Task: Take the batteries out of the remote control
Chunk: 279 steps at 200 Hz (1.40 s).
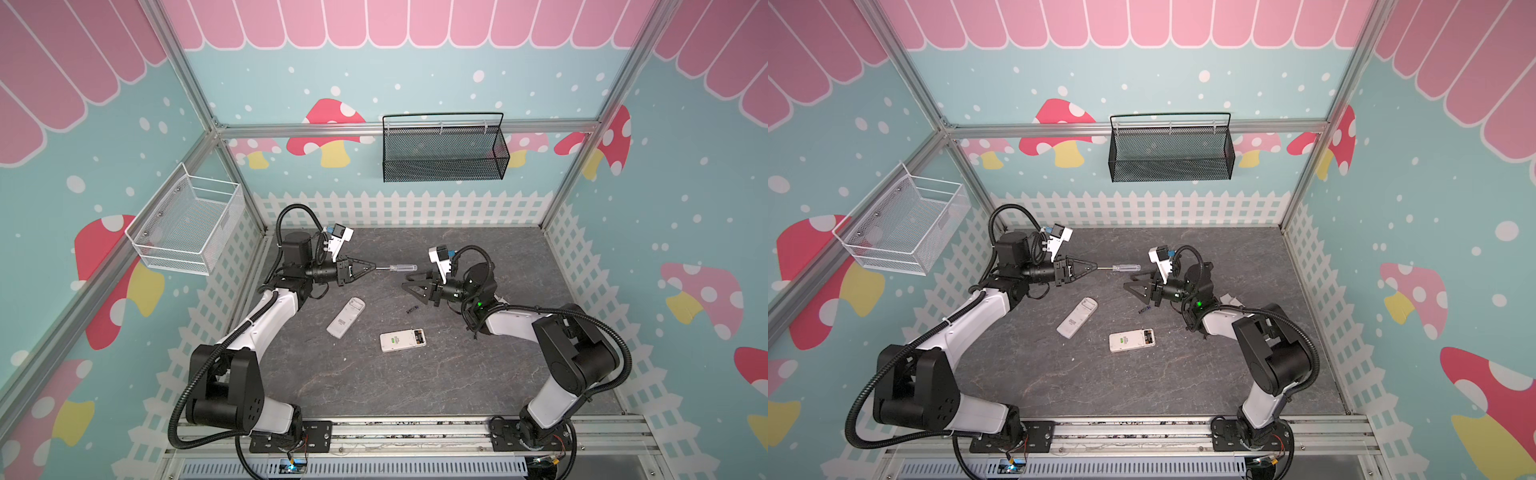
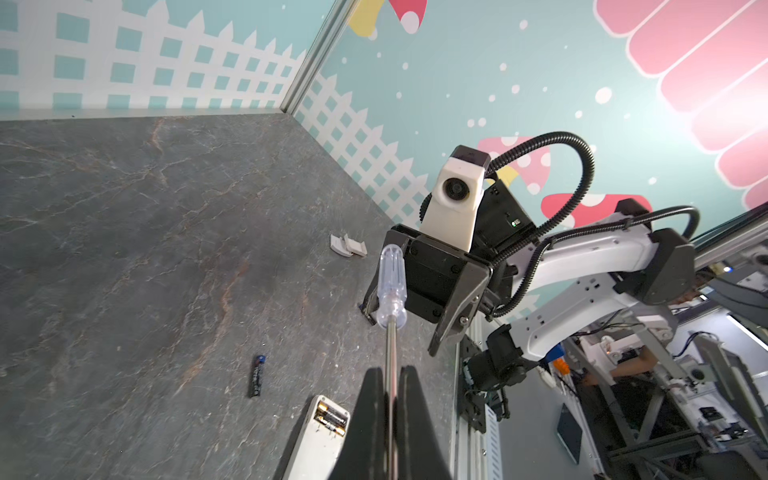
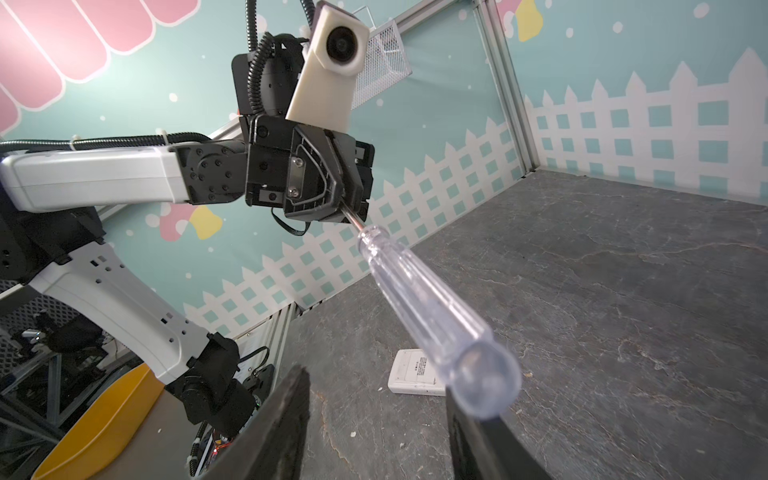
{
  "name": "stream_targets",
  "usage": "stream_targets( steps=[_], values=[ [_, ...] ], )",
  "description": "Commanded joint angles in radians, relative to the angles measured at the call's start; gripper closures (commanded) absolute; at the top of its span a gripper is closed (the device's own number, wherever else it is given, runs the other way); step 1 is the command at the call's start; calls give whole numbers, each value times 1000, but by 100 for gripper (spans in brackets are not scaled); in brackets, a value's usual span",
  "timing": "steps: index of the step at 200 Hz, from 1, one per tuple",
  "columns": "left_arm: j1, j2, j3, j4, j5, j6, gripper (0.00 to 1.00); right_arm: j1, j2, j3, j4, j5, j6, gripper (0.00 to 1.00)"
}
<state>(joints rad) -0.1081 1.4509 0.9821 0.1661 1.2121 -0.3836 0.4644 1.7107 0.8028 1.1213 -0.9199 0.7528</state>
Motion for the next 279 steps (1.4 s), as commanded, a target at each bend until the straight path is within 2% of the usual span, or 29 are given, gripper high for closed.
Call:
stream_targets(
  steps=[1,22,95,118,174,202,215,258,268,279],
  values=[
    [-11,-7,-35,288,38,-194,100,-2,17,42,81,-47,72,50],
    [-22,-2,-44,271,31,-162,100,1,22,66,86,-70,64,50],
    [-49,-11,-4,-4,45,22,100,0,84,169,79,-138,97,57],
    [-55,-8,-6,-17,45,53,100,-1,90,189,57,-154,68,58],
    [-58,-6,3,-31,47,59,100,2,96,196,-19,-194,21,66],
    [-63,-1,-2,42,57,-5,100,9,98,196,-19,-194,21,68],
    [-64,5,-19,95,51,-34,100,10,104,200,-16,-195,18,73],
    [-65,2,-14,64,47,-4,100,5,94,180,-18,-185,6,100],
    [-62,-1,-7,22,36,28,100,-3,89,165,-17,-181,10,100],
    [-55,-7,15,-48,30,70,86,-11,71,138,-18,-165,14,100]
  ],
)
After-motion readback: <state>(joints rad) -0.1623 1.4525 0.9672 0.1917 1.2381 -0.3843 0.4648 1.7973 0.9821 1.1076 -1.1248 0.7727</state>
